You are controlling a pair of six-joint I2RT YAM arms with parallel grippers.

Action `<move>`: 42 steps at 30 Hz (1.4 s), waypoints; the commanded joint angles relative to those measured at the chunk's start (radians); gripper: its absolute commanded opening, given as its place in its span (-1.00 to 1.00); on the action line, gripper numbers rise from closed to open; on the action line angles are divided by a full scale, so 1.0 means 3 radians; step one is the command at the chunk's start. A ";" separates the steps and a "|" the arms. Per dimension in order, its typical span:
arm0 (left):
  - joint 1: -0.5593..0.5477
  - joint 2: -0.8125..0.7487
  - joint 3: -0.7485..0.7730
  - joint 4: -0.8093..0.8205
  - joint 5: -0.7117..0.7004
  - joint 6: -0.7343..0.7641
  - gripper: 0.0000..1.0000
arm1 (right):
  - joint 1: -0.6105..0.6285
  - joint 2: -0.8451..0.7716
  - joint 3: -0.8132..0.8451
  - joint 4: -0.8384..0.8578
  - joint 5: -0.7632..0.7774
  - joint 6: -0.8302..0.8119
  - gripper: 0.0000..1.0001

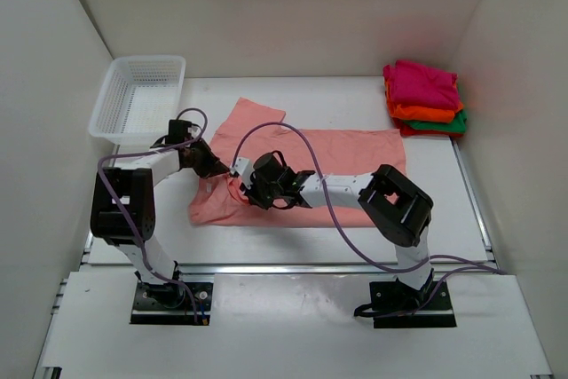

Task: Fold and stack the t-shirts
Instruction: Fold the flattened tshirt in 1/3 of the way

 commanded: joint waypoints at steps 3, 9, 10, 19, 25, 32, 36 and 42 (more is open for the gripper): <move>-0.0002 -0.0058 0.0433 0.0118 0.0072 -0.0048 -1.00 | -0.0127 -0.0236 0.0087 0.0086 0.0028 0.0119 -1.00; -0.0073 0.0182 0.0965 -0.0041 0.0077 -0.0038 -1.00 | -0.0311 -0.0328 0.0087 0.0111 -0.0054 0.0201 -1.00; -0.0078 0.0208 0.1011 -0.0066 0.0052 0.0007 -1.00 | -0.0341 -0.0333 0.0087 0.0116 -0.0069 0.0201 -1.00; -0.0088 0.0433 0.0956 0.0066 0.0082 -0.0028 -1.00 | -0.0602 -0.0160 0.0143 0.0223 -0.0151 0.0298 -1.00; -0.0089 0.0622 0.1047 0.0108 0.0041 -0.0038 -0.99 | -0.0761 0.0080 0.0337 0.0295 0.0062 0.0385 -0.97; -0.0017 0.0628 0.0941 0.0255 0.0000 -0.0049 -0.60 | -0.1042 0.0515 0.1057 -0.0056 0.0810 0.0508 -0.99; 0.0070 0.0475 0.0772 0.0409 0.0092 -0.0023 -0.26 | -0.1216 0.0664 0.1345 -0.0211 0.0744 0.0661 -0.53; 0.0096 0.0423 0.0874 0.0527 0.0082 -0.0013 -0.11 | -0.1323 0.0337 0.0932 -0.0201 0.0759 0.0820 0.01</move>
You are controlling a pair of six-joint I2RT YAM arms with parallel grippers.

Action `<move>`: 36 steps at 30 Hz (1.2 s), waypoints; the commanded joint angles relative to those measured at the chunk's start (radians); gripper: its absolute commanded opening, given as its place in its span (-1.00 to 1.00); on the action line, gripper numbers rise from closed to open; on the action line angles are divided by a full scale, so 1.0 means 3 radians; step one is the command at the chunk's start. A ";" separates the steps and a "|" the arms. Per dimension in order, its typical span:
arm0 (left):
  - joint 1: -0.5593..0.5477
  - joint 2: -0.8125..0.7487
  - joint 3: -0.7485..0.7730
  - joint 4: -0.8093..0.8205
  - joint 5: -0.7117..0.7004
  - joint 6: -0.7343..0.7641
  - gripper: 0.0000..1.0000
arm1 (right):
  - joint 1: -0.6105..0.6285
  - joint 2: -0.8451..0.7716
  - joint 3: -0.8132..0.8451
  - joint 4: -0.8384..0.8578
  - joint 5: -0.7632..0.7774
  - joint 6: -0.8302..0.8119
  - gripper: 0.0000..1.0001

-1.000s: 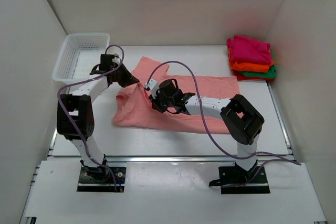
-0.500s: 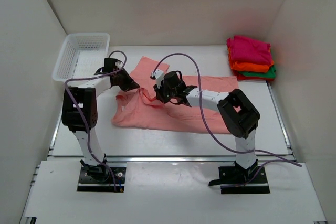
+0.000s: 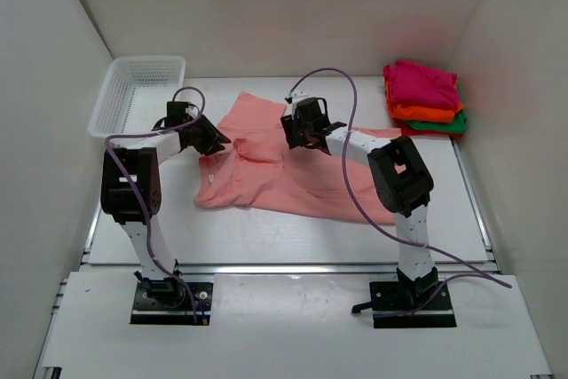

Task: Fold and stack the t-shirts
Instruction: Fold the flattened tshirt in 1/3 of the way

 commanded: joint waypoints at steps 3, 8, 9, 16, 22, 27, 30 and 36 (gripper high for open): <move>0.0013 -0.0260 0.0242 -0.0129 0.0090 0.0130 -0.10 | 0.0008 -0.0664 -0.0533 -0.0077 -0.0031 0.0157 0.04; 0.0181 -0.0927 -0.0093 -0.0713 0.0008 0.0595 -0.10 | 0.0024 -0.1553 -0.1234 -0.0486 0.0413 0.0156 0.01; 0.0177 -0.1021 -0.0166 -0.0769 -0.0017 0.0636 -0.10 | 0.0013 -0.1645 -0.1382 -0.0532 0.0378 0.0227 0.02; -0.0140 -0.1375 -0.0993 -0.0816 -0.0125 0.0785 -0.14 | -0.0575 -0.2524 -0.2053 -0.1161 0.0174 0.0657 0.02; -0.0370 -0.1145 -0.1112 -0.0923 -0.0380 0.0846 -0.18 | -0.1015 -0.2945 -0.2442 -0.1392 -0.0015 0.0821 0.04; -0.0289 -0.0950 -0.1102 -0.1234 -0.0682 0.1060 -0.22 | -0.1362 -0.2914 -0.2682 -0.1540 -0.0210 0.0897 0.05; -0.0202 -0.0991 -0.1132 -0.1470 -0.0855 0.1178 -0.23 | -0.1449 -0.2985 -0.2764 -0.1561 -0.0149 0.0902 0.05; -0.0003 -0.1210 -0.1393 -0.1624 -0.0979 0.1362 -0.24 | -0.1791 -0.2874 -0.2846 -0.1591 -0.0251 0.0816 0.05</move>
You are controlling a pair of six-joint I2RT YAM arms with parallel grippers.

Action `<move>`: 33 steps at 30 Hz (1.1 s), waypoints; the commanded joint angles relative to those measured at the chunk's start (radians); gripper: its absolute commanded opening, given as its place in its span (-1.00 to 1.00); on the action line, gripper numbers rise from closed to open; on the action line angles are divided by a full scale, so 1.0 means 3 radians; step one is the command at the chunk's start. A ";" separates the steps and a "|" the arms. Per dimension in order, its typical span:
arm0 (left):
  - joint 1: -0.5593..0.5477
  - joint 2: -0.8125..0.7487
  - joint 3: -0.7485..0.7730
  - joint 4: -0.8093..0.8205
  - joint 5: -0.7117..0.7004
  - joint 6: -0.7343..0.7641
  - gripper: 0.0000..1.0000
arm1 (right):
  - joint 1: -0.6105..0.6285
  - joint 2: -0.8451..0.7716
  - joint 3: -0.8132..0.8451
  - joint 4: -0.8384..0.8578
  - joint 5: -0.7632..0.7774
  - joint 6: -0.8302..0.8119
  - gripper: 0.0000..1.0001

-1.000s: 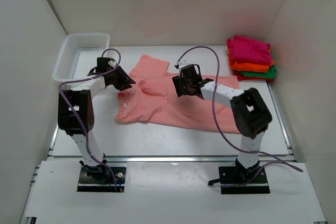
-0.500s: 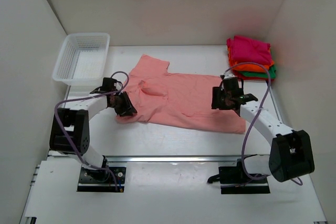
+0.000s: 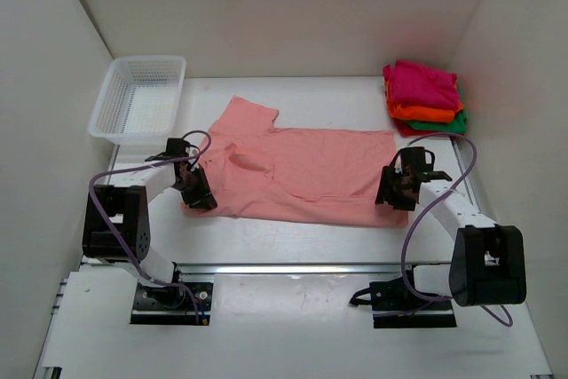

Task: Fold and stack the t-shirts
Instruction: Fold the flattened tshirt in 1/3 of the way

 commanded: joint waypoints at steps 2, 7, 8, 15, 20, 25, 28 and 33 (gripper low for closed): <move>0.0085 -0.0127 -0.0248 -0.0310 -0.0418 0.0255 -0.24 | -0.0139 0.0136 0.0015 0.0021 0.0029 -0.0100 0.05; 0.0111 -0.0138 -0.0366 -0.0305 -0.0398 0.0311 -0.25 | -0.0282 0.0382 0.0046 0.0077 0.0121 -0.0126 0.05; 0.0116 -0.0138 -0.0356 -0.0295 -0.0403 0.0301 -0.24 | -0.0318 0.0387 0.0051 0.0062 0.0132 -0.0156 0.05; 0.0187 -0.0219 -0.0335 -0.0366 -0.0510 0.0368 -0.23 | -0.0451 0.0740 0.0245 -0.0193 0.0556 -0.0315 0.00; 0.0321 -0.0505 -0.0315 -0.0305 -0.0326 0.0342 -0.26 | -0.0359 0.0439 0.0317 -0.0016 0.0530 -0.0652 0.00; 0.0341 -0.0537 -0.0202 -0.0356 -0.0174 0.0357 -0.25 | -0.0455 0.0106 0.0566 -0.0137 0.0363 -0.0815 -0.01; 0.0249 -0.0638 -0.0156 -0.0275 0.0047 0.0286 -0.24 | -0.0487 -0.0046 0.0674 -0.0219 0.0086 -0.0888 -0.01; 0.0101 -0.0848 0.0017 0.0087 0.0558 -0.0112 -0.21 | -0.0216 -0.0032 0.0914 -0.0138 -0.0012 -0.0822 -0.01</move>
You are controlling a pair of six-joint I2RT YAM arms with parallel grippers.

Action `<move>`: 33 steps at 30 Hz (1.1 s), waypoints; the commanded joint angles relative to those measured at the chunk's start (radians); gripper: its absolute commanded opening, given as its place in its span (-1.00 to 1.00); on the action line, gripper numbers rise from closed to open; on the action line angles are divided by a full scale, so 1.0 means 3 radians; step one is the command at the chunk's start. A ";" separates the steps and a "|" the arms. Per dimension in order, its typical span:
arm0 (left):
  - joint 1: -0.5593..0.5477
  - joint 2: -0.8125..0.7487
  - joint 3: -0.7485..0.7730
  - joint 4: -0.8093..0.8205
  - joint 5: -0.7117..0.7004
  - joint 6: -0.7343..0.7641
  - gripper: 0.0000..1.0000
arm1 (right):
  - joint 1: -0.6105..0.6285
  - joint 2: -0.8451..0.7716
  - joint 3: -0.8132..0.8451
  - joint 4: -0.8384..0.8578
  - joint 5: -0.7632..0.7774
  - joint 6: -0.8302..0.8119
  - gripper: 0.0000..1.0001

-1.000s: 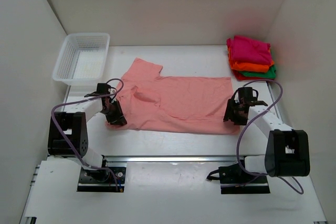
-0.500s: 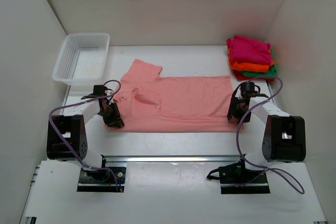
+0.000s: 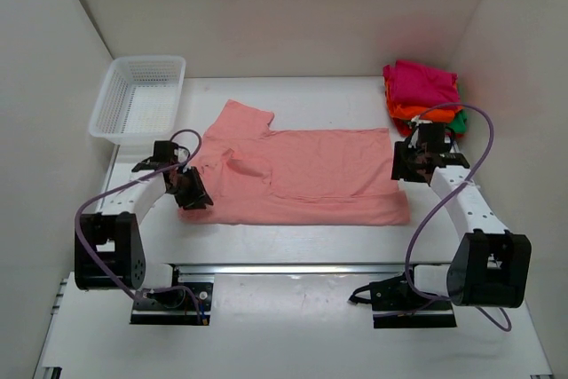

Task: Fold and stack the t-shirts
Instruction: Fold the flattened tshirt in 1/3 of the way, then grap the side of the flattened tshirt furthest away from the robot with both arms

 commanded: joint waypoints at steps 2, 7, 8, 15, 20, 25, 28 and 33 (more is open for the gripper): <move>-0.0169 -0.0171 0.0496 0.0501 0.0457 -0.0386 -0.21 | 0.0258 0.0204 0.0400 0.0138 -0.0106 0.0070 -0.01; -0.0282 0.0299 0.1232 0.1083 0.0115 -0.0750 -0.19 | 0.0361 0.0732 0.0865 0.0455 -0.0019 0.0494 -0.03; -0.0267 0.0467 0.1456 0.1170 0.0028 -0.0796 -0.19 | 0.0367 0.0849 0.0897 0.0466 -0.0003 0.0520 -0.03; -0.0241 0.1729 0.2745 0.1396 -0.0519 -0.0705 -0.20 | 0.0418 0.1442 0.1434 0.0614 0.0089 0.0643 -0.03; -0.0282 0.2488 0.3447 0.1458 -0.0816 -0.0480 -0.15 | 0.0438 0.1648 0.1602 0.0645 -0.0064 0.0613 -0.02; -0.0348 0.3529 0.5008 0.0800 -0.0964 -0.0321 -0.08 | 0.0489 0.1719 0.1684 0.0640 -0.0060 0.0562 -0.04; -0.0384 0.4164 0.6038 0.0395 -0.0970 -0.0244 0.08 | 0.0495 0.1765 0.1710 0.0681 -0.0049 0.0567 -0.04; -0.0425 0.4315 0.5955 0.0347 -0.0939 -0.0234 0.09 | 0.0433 0.1903 0.1787 0.0645 -0.0039 0.0526 -0.04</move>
